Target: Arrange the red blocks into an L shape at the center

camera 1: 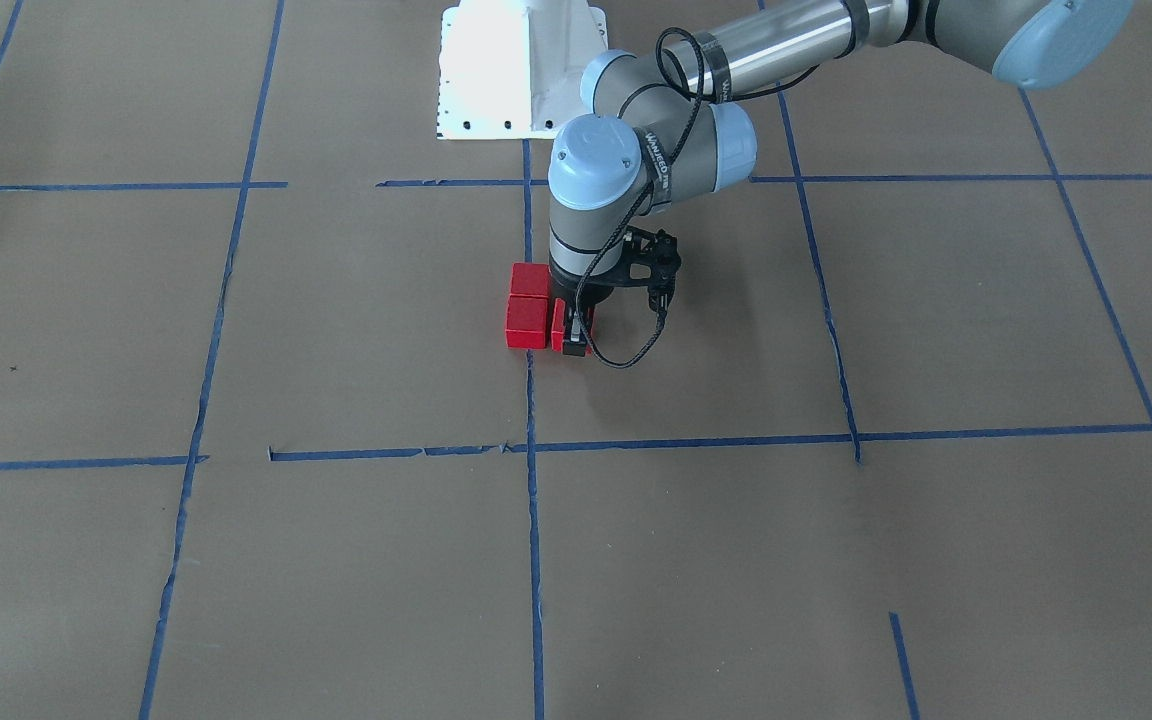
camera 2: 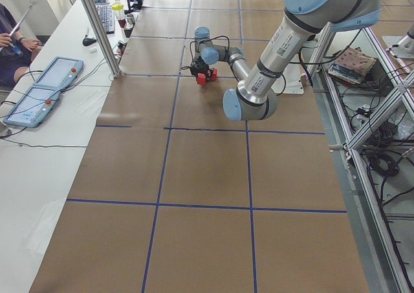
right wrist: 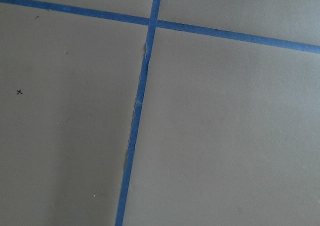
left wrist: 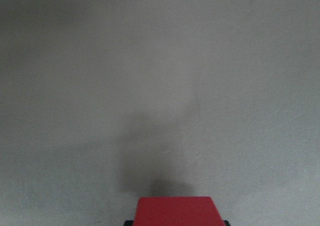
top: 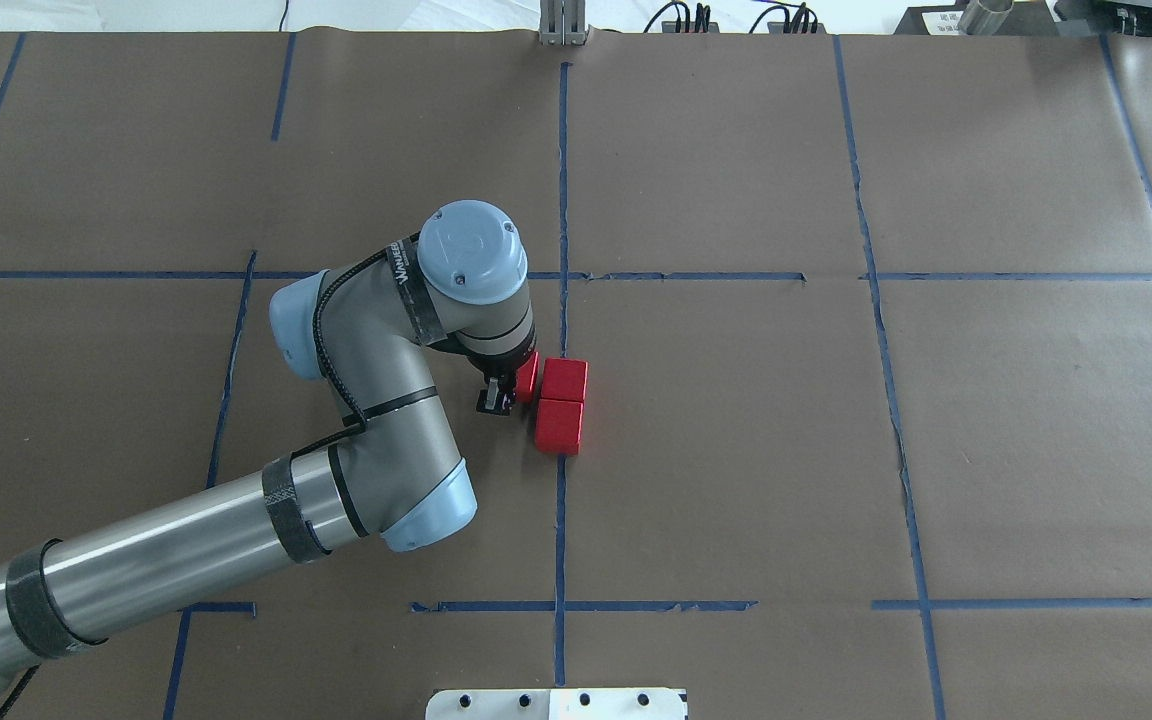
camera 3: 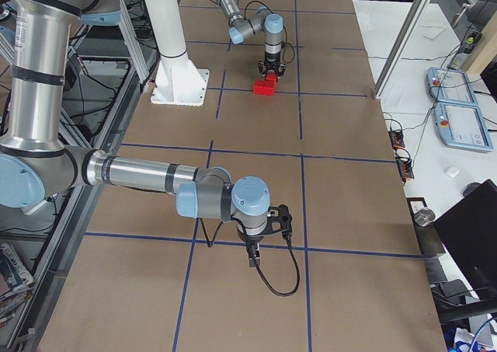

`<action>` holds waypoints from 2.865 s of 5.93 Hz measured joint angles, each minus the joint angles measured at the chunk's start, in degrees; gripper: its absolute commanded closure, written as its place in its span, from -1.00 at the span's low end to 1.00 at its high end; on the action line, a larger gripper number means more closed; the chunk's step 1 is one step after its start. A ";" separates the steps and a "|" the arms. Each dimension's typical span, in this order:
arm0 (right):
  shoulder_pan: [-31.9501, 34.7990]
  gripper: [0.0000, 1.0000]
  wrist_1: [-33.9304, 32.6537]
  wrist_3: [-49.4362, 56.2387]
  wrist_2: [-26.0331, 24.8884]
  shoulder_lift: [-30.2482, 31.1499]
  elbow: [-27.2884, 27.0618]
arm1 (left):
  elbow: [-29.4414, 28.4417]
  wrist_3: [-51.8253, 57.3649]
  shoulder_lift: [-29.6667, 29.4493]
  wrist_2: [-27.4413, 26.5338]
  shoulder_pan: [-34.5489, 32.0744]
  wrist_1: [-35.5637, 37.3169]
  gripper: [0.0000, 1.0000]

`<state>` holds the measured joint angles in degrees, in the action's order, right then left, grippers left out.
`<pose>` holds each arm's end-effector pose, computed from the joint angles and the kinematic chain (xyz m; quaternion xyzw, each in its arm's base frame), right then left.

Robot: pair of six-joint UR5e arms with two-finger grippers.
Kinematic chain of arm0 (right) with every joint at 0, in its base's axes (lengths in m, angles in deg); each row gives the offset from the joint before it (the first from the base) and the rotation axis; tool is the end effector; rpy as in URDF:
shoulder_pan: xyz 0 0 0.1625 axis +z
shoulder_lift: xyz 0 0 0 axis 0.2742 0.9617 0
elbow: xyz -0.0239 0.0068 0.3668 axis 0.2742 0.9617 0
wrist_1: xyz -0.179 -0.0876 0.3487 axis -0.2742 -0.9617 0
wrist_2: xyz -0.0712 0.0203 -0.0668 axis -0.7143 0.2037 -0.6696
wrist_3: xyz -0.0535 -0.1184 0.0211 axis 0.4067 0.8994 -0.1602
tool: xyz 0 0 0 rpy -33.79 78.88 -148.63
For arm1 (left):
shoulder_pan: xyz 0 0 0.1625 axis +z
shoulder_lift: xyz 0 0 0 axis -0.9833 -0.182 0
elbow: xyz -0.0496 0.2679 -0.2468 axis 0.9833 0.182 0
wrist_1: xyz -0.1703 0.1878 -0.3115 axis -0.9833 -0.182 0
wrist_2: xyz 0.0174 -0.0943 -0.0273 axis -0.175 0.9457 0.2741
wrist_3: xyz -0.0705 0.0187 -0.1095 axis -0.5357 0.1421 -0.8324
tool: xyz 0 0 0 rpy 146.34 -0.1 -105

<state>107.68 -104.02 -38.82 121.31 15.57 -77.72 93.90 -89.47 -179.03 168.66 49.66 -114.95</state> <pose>0.0547 -0.4014 0.6492 0.0400 -0.3706 -0.0682 0.9254 0.5848 -0.4407 0.2036 -0.2405 0.3168 -0.6016 0.6928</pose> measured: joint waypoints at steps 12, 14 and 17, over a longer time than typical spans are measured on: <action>0.00 -1.00 0.00 -0.06 0.00 0.00 0.05 | 11.69 15.39 1.67 5.67 -3.72 10.15 -1.00; 0.00 -1.00 -0.07 -0.18 -0.07 0.00 0.18 | 26.01 36.67 11.48 8.04 -7.00 15.43 -1.00; 0.00 -1.00 -0.03 -1.49 -0.01 0.00 -0.08 | 36.13 83.59 30.15 14.36 -18.36 15.52 -1.00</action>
<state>107.67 -104.05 -40.31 121.30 15.57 -77.81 130.03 -5.89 -148.88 183.02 31.31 -99.43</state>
